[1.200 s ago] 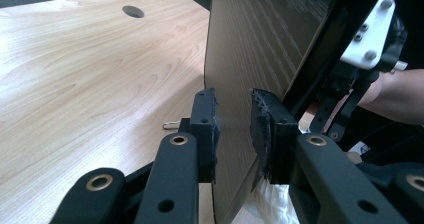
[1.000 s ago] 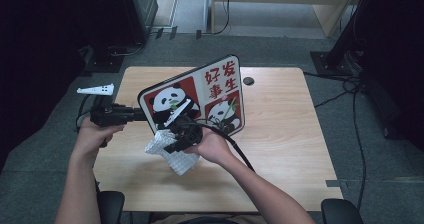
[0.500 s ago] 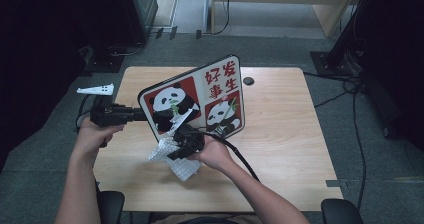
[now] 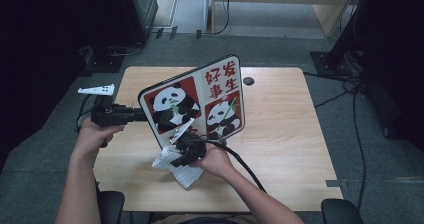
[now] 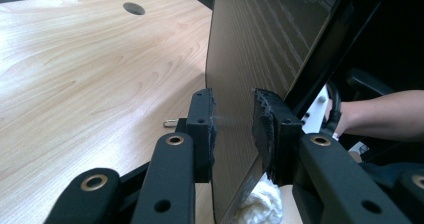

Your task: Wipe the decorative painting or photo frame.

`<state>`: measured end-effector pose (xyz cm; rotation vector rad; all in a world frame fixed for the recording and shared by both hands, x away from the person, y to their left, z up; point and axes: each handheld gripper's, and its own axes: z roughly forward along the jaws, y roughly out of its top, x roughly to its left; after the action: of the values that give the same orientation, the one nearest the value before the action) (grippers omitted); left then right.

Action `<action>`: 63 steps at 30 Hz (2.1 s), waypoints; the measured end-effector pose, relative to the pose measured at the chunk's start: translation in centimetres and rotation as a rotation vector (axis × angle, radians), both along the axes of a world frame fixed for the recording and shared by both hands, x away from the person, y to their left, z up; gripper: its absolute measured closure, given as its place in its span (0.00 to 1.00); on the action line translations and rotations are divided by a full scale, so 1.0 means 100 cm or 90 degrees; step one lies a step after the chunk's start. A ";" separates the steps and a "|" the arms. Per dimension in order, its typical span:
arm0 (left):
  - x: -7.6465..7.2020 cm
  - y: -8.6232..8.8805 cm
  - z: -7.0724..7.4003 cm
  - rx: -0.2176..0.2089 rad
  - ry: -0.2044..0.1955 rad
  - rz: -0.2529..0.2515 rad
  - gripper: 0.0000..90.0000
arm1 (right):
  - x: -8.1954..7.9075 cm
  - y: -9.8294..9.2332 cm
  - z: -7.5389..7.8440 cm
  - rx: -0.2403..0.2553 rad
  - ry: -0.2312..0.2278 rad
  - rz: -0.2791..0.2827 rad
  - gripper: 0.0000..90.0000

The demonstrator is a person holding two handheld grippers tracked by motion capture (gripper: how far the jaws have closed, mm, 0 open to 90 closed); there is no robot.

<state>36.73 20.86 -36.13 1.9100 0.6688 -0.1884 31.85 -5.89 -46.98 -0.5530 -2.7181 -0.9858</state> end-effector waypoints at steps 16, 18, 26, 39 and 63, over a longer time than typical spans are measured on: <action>0.000 0.001 -0.001 0.008 -0.001 0.008 0.71 | 0.000 -0.005 0.000 -0.012 0.013 0.007 0.85; 0.001 0.002 -0.001 0.011 -0.002 0.014 0.68 | 0.000 -0.005 0.005 -0.009 0.014 0.004 0.86; 0.001 0.008 -0.004 0.020 -0.013 0.039 0.53 | -0.001 -0.006 0.028 0.016 0.017 -0.001 0.86; 0.000 0.017 -0.003 0.029 -0.012 0.077 0.51 | -0.006 0.005 0.076 0.050 0.003 0.012 0.85; -0.014 0.034 0.003 0.051 -0.025 0.089 0.45 | -0.001 0.039 0.139 0.095 -0.022 0.053 0.85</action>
<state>35.38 24.21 -35.85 1.9294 0.7913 -0.0359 31.74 -2.03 -33.07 -0.3956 -2.6448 -1.1747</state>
